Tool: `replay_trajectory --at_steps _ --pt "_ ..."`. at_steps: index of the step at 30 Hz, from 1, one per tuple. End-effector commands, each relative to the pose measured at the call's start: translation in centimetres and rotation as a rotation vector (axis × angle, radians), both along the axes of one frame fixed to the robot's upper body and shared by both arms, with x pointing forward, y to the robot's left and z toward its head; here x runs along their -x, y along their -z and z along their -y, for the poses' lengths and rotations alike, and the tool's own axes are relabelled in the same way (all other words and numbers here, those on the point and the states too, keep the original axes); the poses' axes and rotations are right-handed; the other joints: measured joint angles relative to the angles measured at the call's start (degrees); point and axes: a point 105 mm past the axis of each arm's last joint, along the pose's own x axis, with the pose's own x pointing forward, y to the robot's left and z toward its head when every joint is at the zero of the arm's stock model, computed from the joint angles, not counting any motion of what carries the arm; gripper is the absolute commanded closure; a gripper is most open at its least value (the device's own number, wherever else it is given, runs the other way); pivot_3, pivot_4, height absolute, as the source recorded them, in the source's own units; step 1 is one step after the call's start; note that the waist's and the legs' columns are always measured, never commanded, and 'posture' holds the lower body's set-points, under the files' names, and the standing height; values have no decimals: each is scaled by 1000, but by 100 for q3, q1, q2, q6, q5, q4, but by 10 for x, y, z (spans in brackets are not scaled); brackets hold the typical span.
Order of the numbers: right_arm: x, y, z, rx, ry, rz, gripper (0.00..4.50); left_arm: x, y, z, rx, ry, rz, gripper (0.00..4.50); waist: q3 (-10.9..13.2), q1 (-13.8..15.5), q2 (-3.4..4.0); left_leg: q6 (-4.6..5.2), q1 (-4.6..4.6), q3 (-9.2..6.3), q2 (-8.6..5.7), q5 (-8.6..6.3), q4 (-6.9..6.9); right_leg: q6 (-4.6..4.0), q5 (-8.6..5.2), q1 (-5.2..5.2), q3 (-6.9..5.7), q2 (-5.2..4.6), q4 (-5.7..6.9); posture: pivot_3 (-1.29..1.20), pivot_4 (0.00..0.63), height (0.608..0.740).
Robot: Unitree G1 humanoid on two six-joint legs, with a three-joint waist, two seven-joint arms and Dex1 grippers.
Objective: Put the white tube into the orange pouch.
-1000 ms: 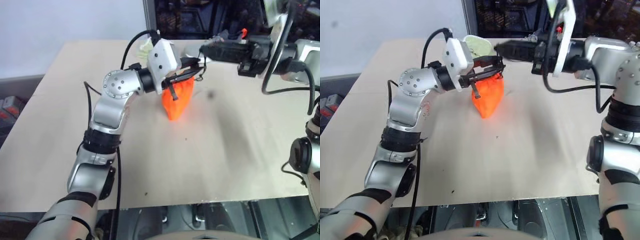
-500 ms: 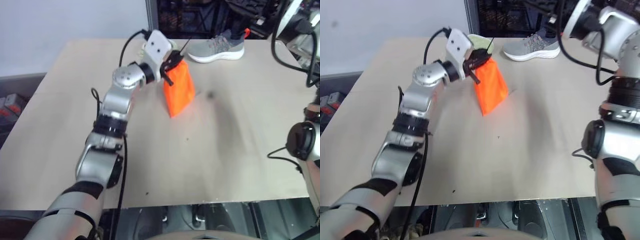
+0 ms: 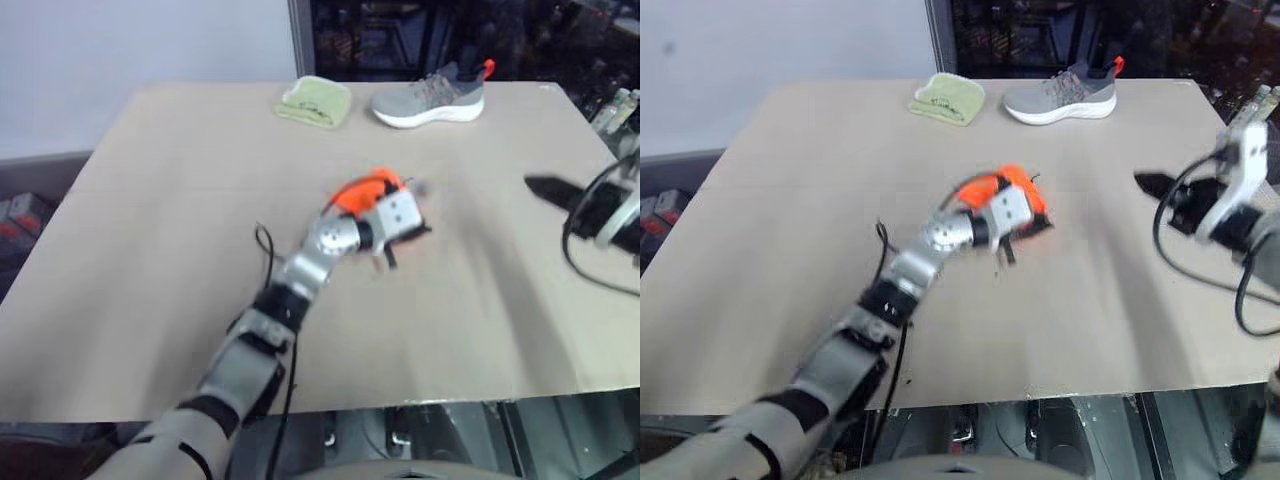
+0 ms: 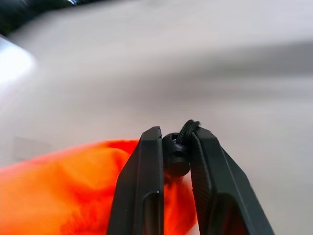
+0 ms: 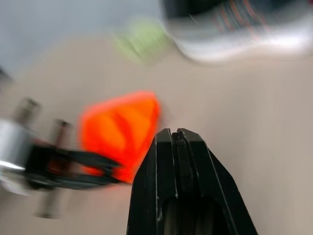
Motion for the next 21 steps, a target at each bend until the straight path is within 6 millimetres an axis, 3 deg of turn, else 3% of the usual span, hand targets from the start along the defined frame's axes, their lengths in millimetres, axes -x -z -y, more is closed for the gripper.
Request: replay_trajectory --at_steps 1,5,8,11,15,18,21 --pt "7 -5 -17 88 -41 103 3754 19 -41 0 124 103 -30 2600 -1 -15 5 -2 2 0 2 1 1 -2 1 -1 2 3 2 0 150 740" --pt "16 1 -33 184 -82 175 1755 26 -58 -39 214 75 -110 665 -7 -24 13 -7 20 -31 5 5 0 -12 6 2 29 39 3 0 150 740" --pt "29 9 -47 263 -145 211 403 29 -64 -83 256 -12 -157 638 -7 -22 13 -8 23 -34 7 5 -6 -14 5 1 52 48 1 0 150 740" --pt "43 21 -48 357 -175 245 403 33 -63 -132 256 -133 -127 638 -7 22 13 -34 10 -34 5 20 -8 -14 4 -5 57 47 -9 0 150 740" --pt "72 38 -23 442 -145 204 403 50 -52 -195 239 -311 -167 638 -10 140 8 -28 5 -29 -12 14 -5 -12 4 1 57 28 -23 0 150 740" --pt "89 43 -3 475 -103 170 403 63 -48 -221 225 -397 -178 638 -9 171 7 -12 0 -27 -20 2 -1 -29 -10 5 48 8 -36 0 150 740" --pt "92 44 7 496 -102 159 403 79 -45 -230 209 -418 -194 638 -10 158 7 -11 5 -29 -22 -27 2 -32 -11 11 45 2 -40 0 150 740"
